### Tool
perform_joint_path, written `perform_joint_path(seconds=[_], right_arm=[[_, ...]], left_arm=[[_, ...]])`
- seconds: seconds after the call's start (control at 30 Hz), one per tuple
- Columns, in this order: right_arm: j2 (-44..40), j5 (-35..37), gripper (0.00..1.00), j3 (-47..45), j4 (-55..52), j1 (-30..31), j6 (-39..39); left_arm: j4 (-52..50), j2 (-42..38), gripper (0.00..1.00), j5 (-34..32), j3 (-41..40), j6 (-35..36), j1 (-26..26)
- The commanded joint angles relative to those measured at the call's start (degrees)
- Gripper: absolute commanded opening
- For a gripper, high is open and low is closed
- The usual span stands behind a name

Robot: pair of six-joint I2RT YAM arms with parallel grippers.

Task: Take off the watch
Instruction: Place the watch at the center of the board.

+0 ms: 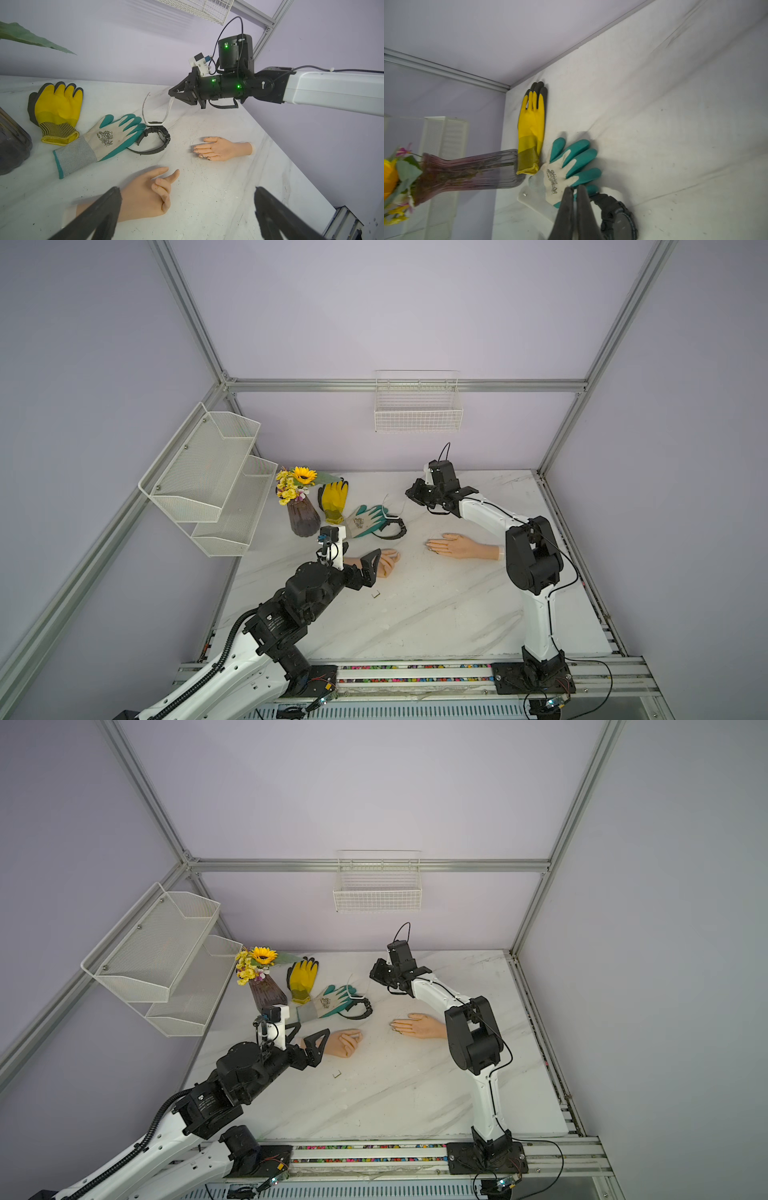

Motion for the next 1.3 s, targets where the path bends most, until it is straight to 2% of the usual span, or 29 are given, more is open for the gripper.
perform_joint_path(seconds=[0.0, 0.13, 0.23, 0.4, 0.6, 0.8, 0.9, 1.0, 1.1, 1.17, 1.27], right_arm=[[-0.8, -8.5, 0.00, -5.4, 17.8, -2.8, 16.4], [0.9, -6.4, 0.00, -8.4, 20.5, -4.3, 25.2], [3.2, -8.8, 0.00, -9.9, 23.2, -4.8, 28.2], [6.6, -10.7, 0.00, -9.6, 23.2, -4.9, 29.6], [7.3, -8.9, 0.01, -12.6, 22.3, -5.1, 29.9], [4.4, -6.9, 0.30, -14.1, 21.9, -5.4, 27.9], [0.9, -5.1, 0.41, -15.1, 21.6, -5.5, 25.1], [-4.6, -2.3, 0.50, -18.0, 22.0, -6.1, 19.9], [-12.3, 4.0, 0.60, -21.3, 22.0, -6.6, 11.8], [-18.5, 9.7, 0.66, -22.9, 20.7, -6.6, 4.1], [-28.9, 18.0, 0.72, -28.1, 21.3, -6.6, -5.3]], left_arm=[[0.5, -0.4, 1.00, -1.1, 0.1, 0.6, 0.1], [-0.3, -0.6, 1.00, -0.7, 0.3, 0.4, 0.1], [0.3, -0.6, 1.00, -0.9, -0.3, 0.0, 0.1], [1.0, 0.4, 1.00, -0.3, -0.7, -0.4, 0.1], [0.6, 1.3, 1.00, 0.1, -1.0, -1.1, 0.1], [0.4, 2.5, 1.00, 0.2, -0.8, -1.5, 0.1], [0.6, 3.0, 1.00, -0.9, -0.8, -2.1, 0.1], [-0.6, 3.5, 1.00, -7.7, 0.0, -4.4, 0.1], [0.4, 3.4, 1.00, -15.7, -0.5, -4.5, 0.1], [5.3, 3.6, 1.00, -18.8, -2.1, -0.6, 0.1], [14.6, 5.1, 1.00, -21.6, -4.2, 9.9, 0.1]])
